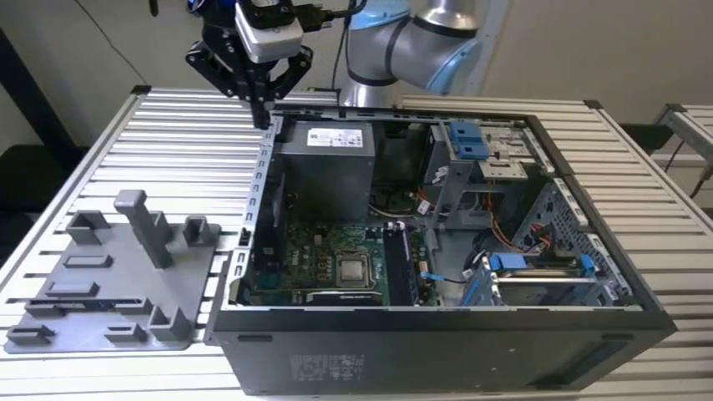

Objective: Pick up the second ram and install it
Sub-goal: 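Reach for the second ram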

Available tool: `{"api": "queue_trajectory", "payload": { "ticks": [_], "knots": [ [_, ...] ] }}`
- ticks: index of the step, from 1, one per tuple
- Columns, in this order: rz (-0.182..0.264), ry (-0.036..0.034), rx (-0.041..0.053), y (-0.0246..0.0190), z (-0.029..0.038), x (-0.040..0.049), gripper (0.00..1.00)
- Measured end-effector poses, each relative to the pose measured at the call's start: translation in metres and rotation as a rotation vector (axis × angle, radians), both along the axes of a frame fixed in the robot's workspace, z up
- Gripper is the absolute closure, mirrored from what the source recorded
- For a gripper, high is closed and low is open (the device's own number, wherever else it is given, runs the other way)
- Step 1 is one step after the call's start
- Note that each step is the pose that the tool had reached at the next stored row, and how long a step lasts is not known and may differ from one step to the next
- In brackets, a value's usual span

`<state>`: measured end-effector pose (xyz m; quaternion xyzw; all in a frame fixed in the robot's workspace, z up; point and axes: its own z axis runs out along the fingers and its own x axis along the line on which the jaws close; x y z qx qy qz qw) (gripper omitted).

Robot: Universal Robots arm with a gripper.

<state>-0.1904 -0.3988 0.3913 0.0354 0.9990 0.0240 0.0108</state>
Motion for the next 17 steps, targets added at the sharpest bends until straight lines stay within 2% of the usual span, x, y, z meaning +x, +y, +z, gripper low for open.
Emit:
{"api": "queue_trajectory", "payload": {
  "ticks": [17],
  "knots": [
    [0.000, 0.0000, 0.0001, 0.0000, -0.0013, -0.0478, 0.89]
  ]
}}
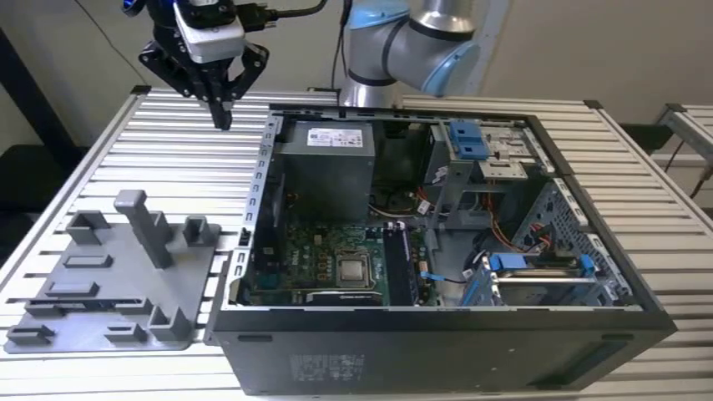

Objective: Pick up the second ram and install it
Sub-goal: 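Reach for the second ram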

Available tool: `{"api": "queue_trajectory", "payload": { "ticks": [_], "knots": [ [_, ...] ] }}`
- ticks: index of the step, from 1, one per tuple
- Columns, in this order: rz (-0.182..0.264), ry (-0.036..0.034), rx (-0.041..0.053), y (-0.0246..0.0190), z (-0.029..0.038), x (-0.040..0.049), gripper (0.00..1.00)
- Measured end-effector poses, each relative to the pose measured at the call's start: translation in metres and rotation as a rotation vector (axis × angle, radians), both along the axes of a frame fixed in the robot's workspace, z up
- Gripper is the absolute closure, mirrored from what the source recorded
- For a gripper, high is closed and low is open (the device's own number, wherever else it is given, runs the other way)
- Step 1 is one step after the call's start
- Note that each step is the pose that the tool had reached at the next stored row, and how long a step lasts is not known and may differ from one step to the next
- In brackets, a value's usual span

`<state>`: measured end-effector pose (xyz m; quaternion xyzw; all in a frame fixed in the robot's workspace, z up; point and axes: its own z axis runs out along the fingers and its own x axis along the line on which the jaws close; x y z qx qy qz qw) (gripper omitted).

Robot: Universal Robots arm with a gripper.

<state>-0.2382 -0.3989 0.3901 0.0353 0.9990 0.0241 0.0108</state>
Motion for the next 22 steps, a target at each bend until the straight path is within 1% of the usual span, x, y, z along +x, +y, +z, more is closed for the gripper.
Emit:
{"api": "queue_trajectory", "payload": {
  "ticks": [3, 11, 22],
  "knots": [
    [0.000, 0.0000, -0.0001, 0.0000, -0.0001, -0.0072, 0.89],
    [0.000, 0.0000, -0.0001, 0.0000, -0.0003, -0.0225, 0.89],
    [0.000, 0.0000, -0.0001, 0.0000, -0.0004, -0.0390, 0.89]
  ]
}}
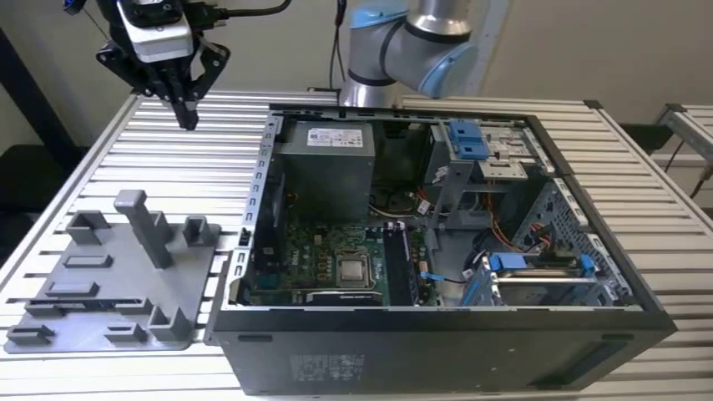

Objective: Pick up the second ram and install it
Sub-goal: 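Reach for the second ram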

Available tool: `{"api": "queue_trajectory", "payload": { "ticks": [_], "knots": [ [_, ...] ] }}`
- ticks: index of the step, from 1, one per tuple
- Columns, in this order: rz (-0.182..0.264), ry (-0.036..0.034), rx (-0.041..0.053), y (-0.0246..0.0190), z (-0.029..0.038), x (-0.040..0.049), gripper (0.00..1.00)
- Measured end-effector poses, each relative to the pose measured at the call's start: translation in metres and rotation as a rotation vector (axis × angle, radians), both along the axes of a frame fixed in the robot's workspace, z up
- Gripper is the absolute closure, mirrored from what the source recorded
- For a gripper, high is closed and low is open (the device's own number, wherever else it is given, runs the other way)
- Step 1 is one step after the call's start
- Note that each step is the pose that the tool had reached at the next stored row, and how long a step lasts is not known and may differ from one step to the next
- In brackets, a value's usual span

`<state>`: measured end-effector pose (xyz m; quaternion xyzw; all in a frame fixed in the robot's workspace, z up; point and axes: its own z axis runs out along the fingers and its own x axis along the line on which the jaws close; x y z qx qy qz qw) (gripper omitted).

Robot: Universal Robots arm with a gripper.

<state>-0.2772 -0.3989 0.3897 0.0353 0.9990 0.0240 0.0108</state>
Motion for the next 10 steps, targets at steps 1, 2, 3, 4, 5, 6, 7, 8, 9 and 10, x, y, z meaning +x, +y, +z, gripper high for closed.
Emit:
{"api": "queue_trajectory", "payload": {
  "ticks": [1, 2, 3, 4, 5, 6, 7, 8, 9, 10],
  "knots": [
    [0.000, -0.0001, 0.0001, 0.0000, -0.0001, -0.0018, 0.89],
    [0.000, 0.0000, 0.0000, 0.0000, 0.0000, -0.0032, 0.89],
    [0.000, 0.0001, 0.0000, 0.0000, 0.0000, -0.0047, 0.89],
    [0.000, 0.0000, 0.0000, 0.0000, -0.0001, -0.0063, 0.89],
    [0.000, 0.0000, 0.0000, 0.0000, -0.0001, -0.0077, 0.89],
    [0.000, 0.0000, 0.0000, 0.0000, -0.0001, -0.0090, 0.89],
    [0.000, 0.0000, 0.0000, 0.0000, -0.0001, -0.0101, 0.89],
    [0.000, 0.0000, 0.0000, 0.0000, -0.0001, -0.0114, 0.89],
    [0.000, 0.0000, 0.0000, 0.0000, -0.0001, -0.0129, 0.89],
    [0.000, 0.0000, 0.0000, 0.0000, -0.0001, -0.0153, 0.89]
  ]
}}
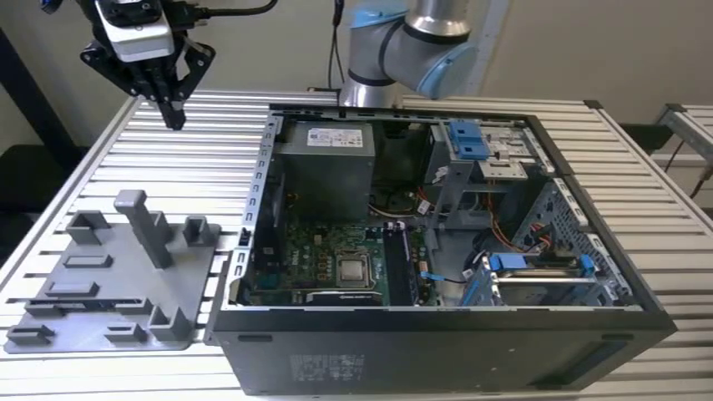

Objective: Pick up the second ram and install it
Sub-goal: 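Reach for the second ram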

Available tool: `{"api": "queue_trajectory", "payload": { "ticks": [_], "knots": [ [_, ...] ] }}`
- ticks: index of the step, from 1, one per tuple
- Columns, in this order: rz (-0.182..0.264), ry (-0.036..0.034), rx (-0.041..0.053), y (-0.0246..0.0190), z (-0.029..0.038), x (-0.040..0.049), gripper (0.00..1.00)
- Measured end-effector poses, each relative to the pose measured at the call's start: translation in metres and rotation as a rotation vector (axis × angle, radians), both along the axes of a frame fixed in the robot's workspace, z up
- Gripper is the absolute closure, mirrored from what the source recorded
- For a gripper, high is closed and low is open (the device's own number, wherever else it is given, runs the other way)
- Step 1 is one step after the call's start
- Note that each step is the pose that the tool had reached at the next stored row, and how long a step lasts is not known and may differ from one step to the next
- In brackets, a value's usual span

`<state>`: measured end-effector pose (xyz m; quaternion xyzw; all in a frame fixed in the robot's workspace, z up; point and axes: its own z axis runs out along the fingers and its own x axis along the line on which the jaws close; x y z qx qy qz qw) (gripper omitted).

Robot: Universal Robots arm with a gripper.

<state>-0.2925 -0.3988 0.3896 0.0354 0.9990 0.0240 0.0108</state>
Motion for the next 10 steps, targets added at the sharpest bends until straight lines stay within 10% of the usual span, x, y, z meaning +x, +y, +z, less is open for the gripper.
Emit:
{"api": "queue_trajectory", "payload": {
  "ticks": [10],
  "knots": [
    [0.000, 0.0000, 0.0000, 0.0000, -0.0003, -0.0290, 0.89]
  ]
}}
